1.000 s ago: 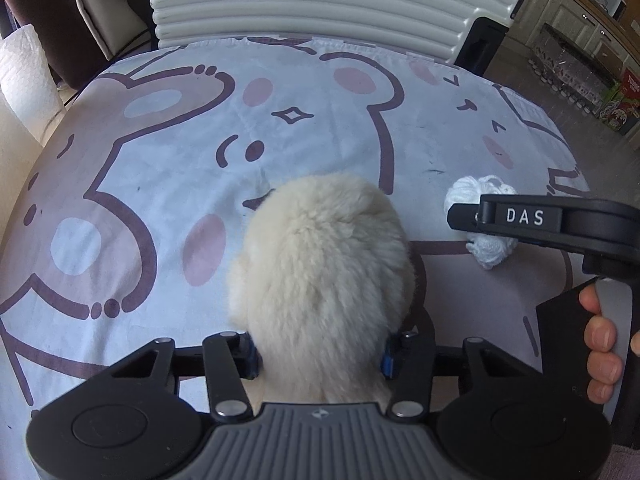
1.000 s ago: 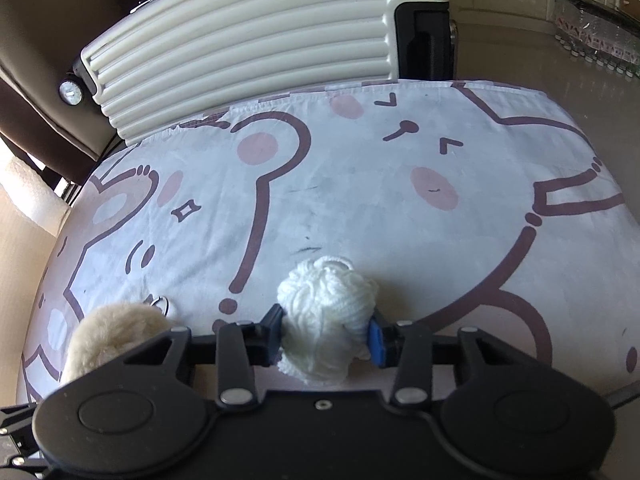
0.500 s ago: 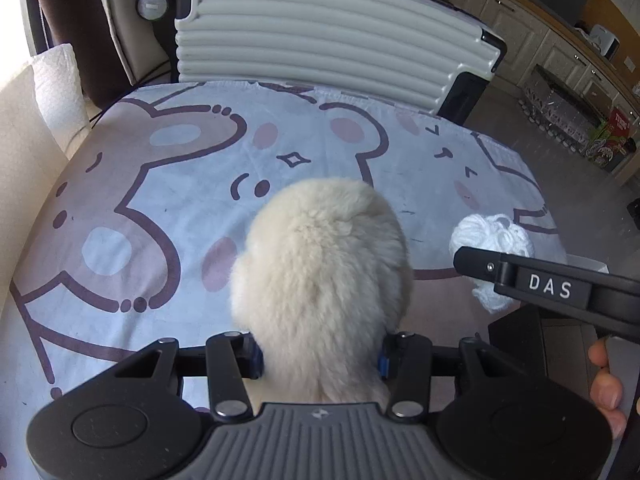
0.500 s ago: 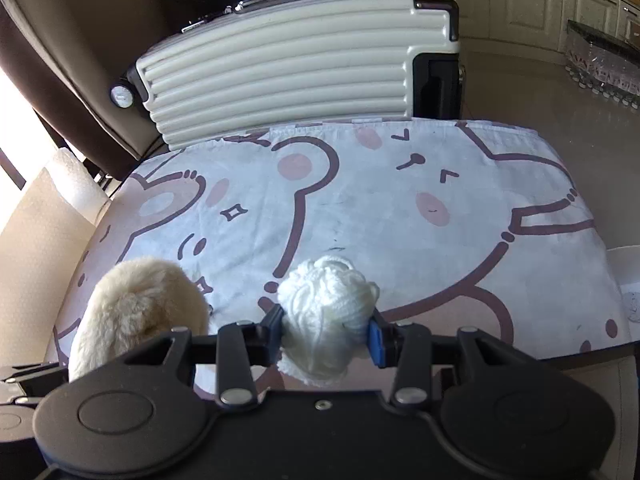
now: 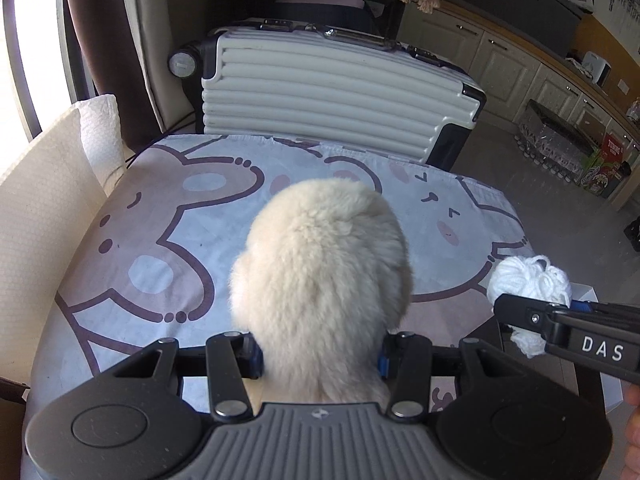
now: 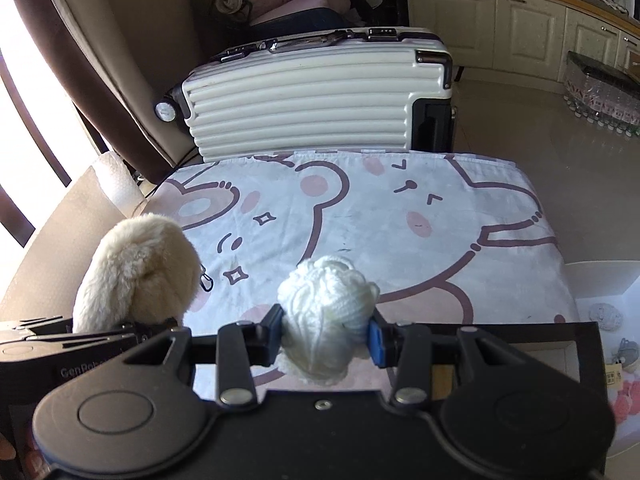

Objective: Organize objects

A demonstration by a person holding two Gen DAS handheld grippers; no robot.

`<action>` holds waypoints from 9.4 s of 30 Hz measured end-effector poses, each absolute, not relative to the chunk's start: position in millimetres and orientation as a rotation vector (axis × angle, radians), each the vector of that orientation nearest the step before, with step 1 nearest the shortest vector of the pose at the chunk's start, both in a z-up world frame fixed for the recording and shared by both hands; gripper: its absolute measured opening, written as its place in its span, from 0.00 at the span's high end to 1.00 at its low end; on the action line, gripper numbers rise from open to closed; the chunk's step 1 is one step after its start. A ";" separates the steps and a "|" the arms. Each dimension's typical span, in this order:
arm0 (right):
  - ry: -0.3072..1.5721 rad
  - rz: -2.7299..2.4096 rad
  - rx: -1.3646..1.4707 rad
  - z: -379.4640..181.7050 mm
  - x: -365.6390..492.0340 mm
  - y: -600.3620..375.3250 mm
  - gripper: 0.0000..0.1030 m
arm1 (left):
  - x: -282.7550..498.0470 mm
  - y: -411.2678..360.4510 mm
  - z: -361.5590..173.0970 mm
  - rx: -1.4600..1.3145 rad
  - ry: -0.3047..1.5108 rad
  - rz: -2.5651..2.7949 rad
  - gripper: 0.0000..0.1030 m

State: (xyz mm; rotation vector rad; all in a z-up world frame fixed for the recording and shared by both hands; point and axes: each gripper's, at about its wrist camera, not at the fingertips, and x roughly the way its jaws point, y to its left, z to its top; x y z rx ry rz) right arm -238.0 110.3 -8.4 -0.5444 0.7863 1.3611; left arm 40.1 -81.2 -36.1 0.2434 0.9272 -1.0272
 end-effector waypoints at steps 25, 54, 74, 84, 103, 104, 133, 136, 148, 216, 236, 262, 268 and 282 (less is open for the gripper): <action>0.722 1.324 -0.482 36.1 -225.1 41.1 0.58 | 8.7 -57.5 -3.0 0.211 0.854 -1.030 0.53; 0.756 1.114 -0.441 28.3 -133.5 -8.8 0.58 | -81.9 -126.4 -11.7 0.208 0.922 -1.239 0.53; 0.802 1.073 -0.441 1.8 -97.3 -17.7 0.58 | -117.2 -173.5 -44.7 0.149 1.055 -1.323 0.53; 0.831 1.090 -0.437 -11.3 -86.0 -12.8 0.58 | -122.4 -202.8 -81.3 0.076 1.193 -1.341 0.53; 0.883 1.052 -0.421 -31.3 -60.1 0.6 0.58 | -127.8 -240.9 -142.6 0.092 1.455 -1.347 0.52; 0.884 1.056 -0.426 -32.0 -60.7 1.7 0.58 | -128.4 -242.1 -141.8 0.087 1.444 -1.347 0.52; 0.963 1.009 -0.396 -52.6 -42.9 5.8 0.57 | -125.7 -230.4 -95.7 0.202 1.188 -1.428 0.32; 0.973 1.031 -0.423 -54.3 -49.2 9.0 0.57 | -122.8 -226.7 -89.3 0.223 1.157 -1.419 0.40; 0.981 1.185 -0.445 -47.7 -89.8 35.5 0.57 | -74.3 -202.3 -81.5 0.120 1.147 -1.302 0.59; 0.751 0.982 -0.457 22.1 -142.4 -50.9 0.21 | -90.4 -79.0 -12.2 0.418 0.855 -1.195 0.07; 0.729 0.906 -0.466 23.5 -142.0 -86.8 0.00 | -101.8 -67.0 -0.5 0.495 0.818 -1.240 0.00; 0.725 0.900 -0.506 20.7 -146.5 -78.7 0.00 | -95.4 -70.7 -11.5 0.514 0.811 -1.261 0.00; 0.729 0.899 -0.512 17.8 -146.0 -78.0 0.00 | -96.1 -72.3 -13.4 0.526 0.811 -1.264 0.00; 0.732 0.901 -0.518 16.5 -145.1 -76.4 0.00 | -96.4 -72.9 -15.1 0.527 0.814 -1.261 0.00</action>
